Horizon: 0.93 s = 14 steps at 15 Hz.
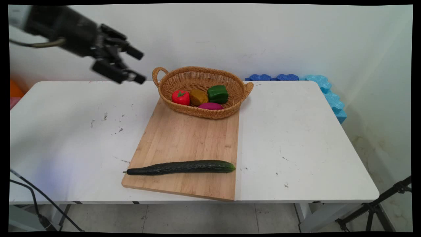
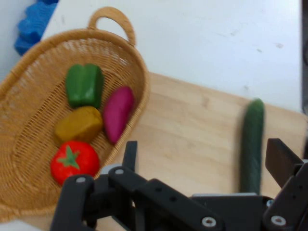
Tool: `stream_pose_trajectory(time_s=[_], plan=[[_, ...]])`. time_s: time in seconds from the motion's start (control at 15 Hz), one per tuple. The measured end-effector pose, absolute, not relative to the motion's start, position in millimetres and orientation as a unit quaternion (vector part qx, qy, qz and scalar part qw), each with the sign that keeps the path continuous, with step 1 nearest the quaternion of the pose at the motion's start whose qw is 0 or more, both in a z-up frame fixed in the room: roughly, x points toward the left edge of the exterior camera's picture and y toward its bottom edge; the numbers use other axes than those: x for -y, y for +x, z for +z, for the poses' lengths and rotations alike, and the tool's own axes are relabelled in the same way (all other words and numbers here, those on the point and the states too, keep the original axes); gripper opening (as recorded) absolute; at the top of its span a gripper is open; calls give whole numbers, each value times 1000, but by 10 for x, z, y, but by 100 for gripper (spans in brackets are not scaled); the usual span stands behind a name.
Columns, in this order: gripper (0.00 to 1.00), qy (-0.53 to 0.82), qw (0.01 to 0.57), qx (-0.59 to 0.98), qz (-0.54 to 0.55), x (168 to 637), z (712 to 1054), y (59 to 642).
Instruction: Pick up the cucumber from the vegetable basket
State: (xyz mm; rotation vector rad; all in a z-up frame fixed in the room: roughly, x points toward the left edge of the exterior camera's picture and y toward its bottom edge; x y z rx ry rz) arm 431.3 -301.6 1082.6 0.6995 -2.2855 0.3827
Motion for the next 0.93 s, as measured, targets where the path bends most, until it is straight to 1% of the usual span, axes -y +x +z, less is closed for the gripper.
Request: stream_pose_trajectory(time_s=[0.4,0.6,0.93], plan=[[100,318,329,871,176,3828,10597,3723],[100,333,305,872,187,4245,10416,3481],[100,337,265,882,197,4794,10088,3150]])
